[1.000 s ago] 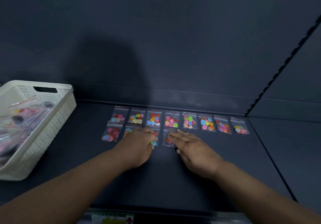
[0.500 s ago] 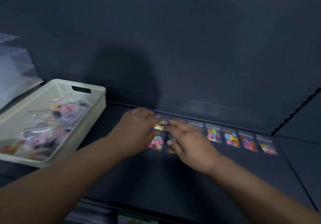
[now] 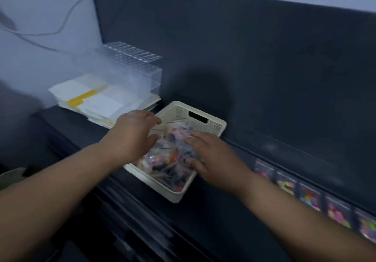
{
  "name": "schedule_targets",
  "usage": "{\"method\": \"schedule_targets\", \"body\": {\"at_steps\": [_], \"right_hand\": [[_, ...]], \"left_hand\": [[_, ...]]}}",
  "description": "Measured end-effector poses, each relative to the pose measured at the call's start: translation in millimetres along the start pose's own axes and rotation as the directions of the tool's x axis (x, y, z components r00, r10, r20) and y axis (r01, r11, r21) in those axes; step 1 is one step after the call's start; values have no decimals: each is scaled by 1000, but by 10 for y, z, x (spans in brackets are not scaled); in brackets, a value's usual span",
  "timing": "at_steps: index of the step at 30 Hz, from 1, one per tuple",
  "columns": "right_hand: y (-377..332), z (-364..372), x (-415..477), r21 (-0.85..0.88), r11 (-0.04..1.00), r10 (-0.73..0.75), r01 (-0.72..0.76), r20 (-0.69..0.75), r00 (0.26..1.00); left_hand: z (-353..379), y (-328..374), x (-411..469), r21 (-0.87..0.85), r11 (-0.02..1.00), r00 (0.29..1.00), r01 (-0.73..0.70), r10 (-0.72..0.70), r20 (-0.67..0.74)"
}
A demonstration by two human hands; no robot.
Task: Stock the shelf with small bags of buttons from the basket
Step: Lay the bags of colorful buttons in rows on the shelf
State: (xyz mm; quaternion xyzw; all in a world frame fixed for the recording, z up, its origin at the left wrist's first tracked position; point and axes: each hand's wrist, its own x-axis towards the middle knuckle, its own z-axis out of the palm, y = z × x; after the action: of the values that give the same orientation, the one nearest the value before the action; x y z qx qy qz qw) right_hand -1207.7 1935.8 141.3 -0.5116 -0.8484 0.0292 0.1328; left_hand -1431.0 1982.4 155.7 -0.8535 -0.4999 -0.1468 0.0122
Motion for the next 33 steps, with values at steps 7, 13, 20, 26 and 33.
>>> {"method": "schedule_targets", "body": {"at_steps": [7,13,20,26,33], "right_hand": [[-310,282,599,108,994,-34,19,144,989],[-361,549,852,60,998,-1,-13,232,973],[-595,673,1071,99,994,-75,48,284,956],[-574,844,1150,102,995,-50,9,400,915],[-428,666,1152,531,783,142,-324,354,924]], "left_hand": [[225,-581,-126,-127,979,987,161,-161,7],[375,-737,-114,-177,969,984,172,-159,86],[429,-790,-89,-235,958,983,166,-142,114],[414,-782,-120,-270,945,981,183,-157,114],[370,-764,-113,-291,939,981,182,-151,125]]}}
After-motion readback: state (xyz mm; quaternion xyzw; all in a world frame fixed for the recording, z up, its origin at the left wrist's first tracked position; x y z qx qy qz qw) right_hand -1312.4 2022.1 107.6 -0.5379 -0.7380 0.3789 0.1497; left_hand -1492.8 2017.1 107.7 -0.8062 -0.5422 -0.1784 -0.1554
